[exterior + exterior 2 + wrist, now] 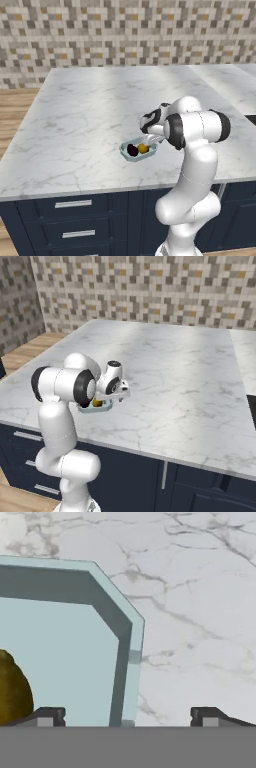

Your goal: Take the lemon and eggplant out of the freezer and place them in the tupperware container on the counter. Then put the tupperware containing the vegetables back in the freezer.

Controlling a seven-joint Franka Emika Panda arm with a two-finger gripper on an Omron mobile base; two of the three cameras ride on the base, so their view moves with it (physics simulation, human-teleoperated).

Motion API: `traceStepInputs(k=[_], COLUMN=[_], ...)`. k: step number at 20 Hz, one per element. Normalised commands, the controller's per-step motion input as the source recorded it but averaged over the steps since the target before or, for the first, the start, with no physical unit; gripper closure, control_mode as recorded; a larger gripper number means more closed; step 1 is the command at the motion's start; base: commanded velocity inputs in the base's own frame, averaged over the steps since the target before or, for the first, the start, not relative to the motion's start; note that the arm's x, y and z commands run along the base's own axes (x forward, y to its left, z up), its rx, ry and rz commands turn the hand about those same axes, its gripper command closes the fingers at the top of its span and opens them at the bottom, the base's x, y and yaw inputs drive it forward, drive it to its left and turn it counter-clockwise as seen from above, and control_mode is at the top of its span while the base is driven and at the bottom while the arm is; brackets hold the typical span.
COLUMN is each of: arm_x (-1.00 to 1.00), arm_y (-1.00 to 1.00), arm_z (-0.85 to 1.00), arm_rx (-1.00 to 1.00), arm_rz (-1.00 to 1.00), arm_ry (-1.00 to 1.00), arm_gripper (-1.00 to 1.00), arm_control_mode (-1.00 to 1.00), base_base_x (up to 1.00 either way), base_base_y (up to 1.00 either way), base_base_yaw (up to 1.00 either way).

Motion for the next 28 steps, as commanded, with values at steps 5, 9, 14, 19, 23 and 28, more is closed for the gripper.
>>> traceStepInputs(k=[5, 9, 14, 19, 23, 28], arm_x=[0.17, 0.07, -0.04, -0.15, -0.48, -0.58], arm_y=[0.01, 0.25, 0.51, 0.68, 0.35, 0.04], arm_z=[-0.36, -0.39, -0.35, -0.09, 0.14, 0.91], arm_rx=[0.04, 0.01, 0.0, 0.0, 0.0, 0.04], arm_rz=[0.0, 0.0, 0.0, 0.0, -0.04, -0.09], arm_ry=[0.06, 0.06, 0.0, 0.0, 0.0, -0.04], arm_gripper=[-1.0, 1.0, 1.0, 1.0, 1.0, 1.0], arm_control_mode=[-1.0, -1.0, -1.0, -1.0, -1.0, -1.0], base_base_x=[0.0, 0.0, 0.0, 0.0, 0.0, 0.0], base_base_y=[0.0, 0.0, 0.0, 0.0, 0.0, 0.0], base_base_yaw=[0.0, 0.0, 0.0, 0.0, 0.0, 0.0])
